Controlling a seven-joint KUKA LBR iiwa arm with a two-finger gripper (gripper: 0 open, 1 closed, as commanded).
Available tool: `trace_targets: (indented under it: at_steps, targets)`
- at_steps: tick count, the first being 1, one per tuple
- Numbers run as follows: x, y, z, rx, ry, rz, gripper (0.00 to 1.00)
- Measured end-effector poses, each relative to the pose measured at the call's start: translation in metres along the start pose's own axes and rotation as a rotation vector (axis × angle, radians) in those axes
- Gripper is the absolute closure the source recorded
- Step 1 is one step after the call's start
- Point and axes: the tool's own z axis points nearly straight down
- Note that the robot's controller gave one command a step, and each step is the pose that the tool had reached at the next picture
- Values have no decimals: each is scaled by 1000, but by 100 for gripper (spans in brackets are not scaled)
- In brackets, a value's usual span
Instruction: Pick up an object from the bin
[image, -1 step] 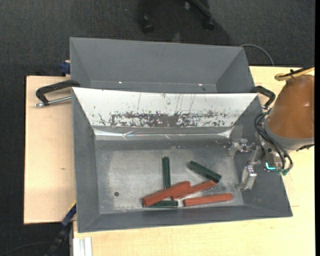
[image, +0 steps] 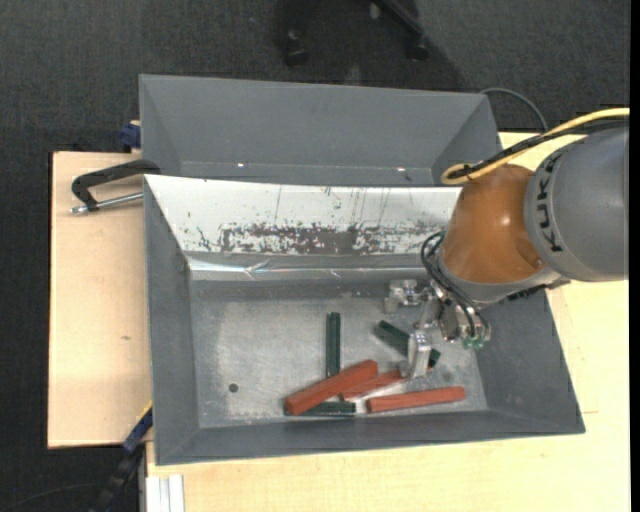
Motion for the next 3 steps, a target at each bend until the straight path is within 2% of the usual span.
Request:
trace_targets:
  at_steps: [1, 2, 3]
  targets:
    - [-22, -13, -35, 5, -13, 178, 0]
    - [-3, 8, -55, 3, -6, 299, 0]
    - [7, 16, -3, 2, -3, 494, 0]
